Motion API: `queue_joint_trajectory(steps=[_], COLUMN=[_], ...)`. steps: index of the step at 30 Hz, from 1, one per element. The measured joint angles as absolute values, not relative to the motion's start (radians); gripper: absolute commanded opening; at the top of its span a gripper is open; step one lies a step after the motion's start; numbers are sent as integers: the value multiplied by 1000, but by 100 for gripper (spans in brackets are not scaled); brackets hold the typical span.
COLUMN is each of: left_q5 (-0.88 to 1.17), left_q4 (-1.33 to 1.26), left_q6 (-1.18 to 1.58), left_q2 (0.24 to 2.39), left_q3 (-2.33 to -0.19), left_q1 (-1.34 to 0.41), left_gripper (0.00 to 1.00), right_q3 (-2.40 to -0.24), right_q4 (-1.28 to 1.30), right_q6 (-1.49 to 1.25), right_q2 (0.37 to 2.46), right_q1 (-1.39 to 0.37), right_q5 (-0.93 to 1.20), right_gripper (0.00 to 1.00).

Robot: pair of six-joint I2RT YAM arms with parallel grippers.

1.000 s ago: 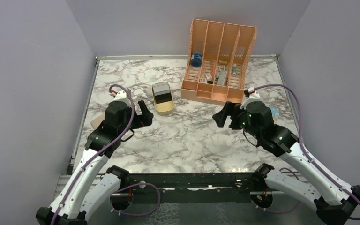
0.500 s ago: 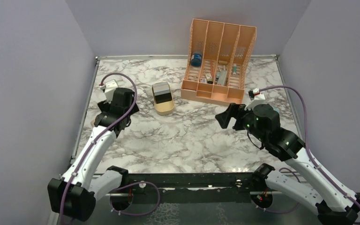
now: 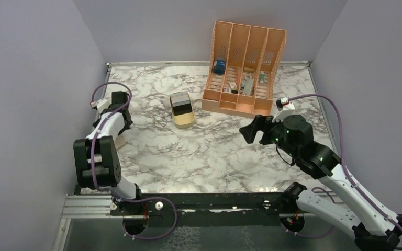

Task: Put the credit cards into the card holder
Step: Move the card holder to the center of the board.

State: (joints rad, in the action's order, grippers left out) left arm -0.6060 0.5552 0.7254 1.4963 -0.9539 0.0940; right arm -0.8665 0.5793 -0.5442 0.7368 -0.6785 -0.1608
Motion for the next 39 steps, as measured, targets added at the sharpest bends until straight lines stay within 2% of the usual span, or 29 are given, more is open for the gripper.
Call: queue_joint_trajectory(steps=[4,10,19,26,33,39], left_q5=[-564,-517,-474,-420,-307,-297], left_q4=[507,457,395,373,403,445], left_q6=[723,704,671,700,818,878], left_q2=[1588,1721,1753,1629,1443,1365], left_q3=[-959,-1010,-1031,-904,-762,-706], left_q1=[169,181,149,-65,-327,-490], left_gripper=[83,79,76,73,58,55], right_q3=[-867,-867,-867,-867,-867,-867], right_q4=[580,582,587,592,593,595], right_q6=[-544,-540,-533,-529,-526,-525], right_q2=[713,697,684,684,697,704], right_q1=[-678,-678,-678,-678,-678,-678], right_q5=[-150,-150,-179,-202,-216,-217], right_gripper=[100,100,100,100,100,99])
